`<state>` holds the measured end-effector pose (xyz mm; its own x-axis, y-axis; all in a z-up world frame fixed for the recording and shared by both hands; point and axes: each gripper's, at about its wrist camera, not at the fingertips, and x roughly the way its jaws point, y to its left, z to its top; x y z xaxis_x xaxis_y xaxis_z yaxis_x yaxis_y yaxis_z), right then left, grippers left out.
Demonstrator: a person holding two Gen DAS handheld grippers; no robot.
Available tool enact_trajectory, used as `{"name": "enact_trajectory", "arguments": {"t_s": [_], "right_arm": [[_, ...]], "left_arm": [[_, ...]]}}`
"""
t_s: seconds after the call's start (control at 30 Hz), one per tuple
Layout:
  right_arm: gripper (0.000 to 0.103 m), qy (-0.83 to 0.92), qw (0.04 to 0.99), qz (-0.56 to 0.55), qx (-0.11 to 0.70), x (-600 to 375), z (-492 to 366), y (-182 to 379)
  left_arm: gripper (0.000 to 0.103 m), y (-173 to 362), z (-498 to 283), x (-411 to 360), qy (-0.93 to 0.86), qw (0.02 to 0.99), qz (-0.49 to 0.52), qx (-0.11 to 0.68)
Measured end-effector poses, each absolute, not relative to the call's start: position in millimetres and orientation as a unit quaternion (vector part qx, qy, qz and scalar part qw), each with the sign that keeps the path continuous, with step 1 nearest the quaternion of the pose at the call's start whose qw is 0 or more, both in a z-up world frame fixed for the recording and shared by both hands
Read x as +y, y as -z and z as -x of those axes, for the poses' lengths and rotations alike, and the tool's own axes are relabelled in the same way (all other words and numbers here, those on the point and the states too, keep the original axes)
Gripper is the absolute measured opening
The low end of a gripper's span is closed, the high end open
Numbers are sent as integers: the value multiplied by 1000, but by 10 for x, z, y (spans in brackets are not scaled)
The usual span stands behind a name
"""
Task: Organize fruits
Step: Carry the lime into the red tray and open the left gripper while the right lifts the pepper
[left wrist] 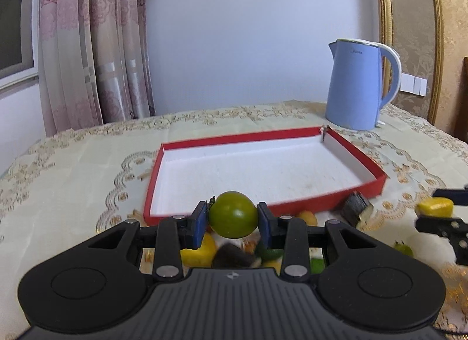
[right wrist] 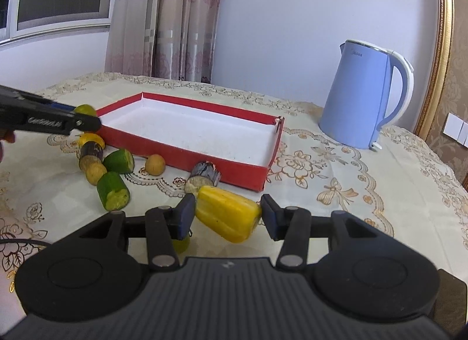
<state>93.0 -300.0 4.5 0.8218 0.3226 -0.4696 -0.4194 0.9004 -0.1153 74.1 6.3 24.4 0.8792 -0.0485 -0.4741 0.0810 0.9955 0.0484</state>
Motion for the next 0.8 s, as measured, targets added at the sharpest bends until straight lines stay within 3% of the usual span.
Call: {"name": "enact_trajectory", "arguments": {"t_s": [0.8], "right_arm": [[46,-208,948,87,225,-3044,-1095,-28]], "left_arm": [[36,-61,-2208,-92,-42,951,-79,296]]}}
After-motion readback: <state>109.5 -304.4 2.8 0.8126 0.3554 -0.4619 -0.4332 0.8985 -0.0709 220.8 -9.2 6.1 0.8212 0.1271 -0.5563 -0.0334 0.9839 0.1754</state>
